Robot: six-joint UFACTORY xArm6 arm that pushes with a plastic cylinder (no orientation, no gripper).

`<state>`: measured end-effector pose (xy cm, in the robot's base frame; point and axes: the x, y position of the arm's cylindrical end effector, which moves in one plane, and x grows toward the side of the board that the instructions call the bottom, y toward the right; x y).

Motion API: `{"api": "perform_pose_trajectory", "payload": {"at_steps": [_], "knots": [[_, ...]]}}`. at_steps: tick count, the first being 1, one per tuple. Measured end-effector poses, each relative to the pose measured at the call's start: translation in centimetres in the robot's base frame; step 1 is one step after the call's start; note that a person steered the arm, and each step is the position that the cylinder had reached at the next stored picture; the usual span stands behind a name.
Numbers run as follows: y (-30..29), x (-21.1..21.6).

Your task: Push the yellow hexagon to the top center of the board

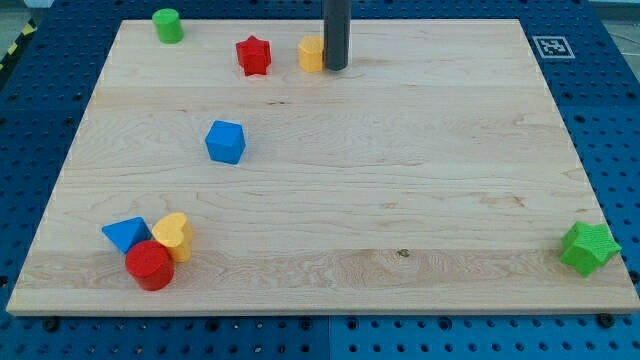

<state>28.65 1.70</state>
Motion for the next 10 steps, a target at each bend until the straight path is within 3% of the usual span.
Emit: {"api": "perform_pose_trajectory", "payload": {"at_steps": [2,3,6,7,10], "knots": [[1.1,2.0],[-2.0,2.0],[-3.0,-1.9],[-1.7,-1.0],[-6.3,-1.6]]}}
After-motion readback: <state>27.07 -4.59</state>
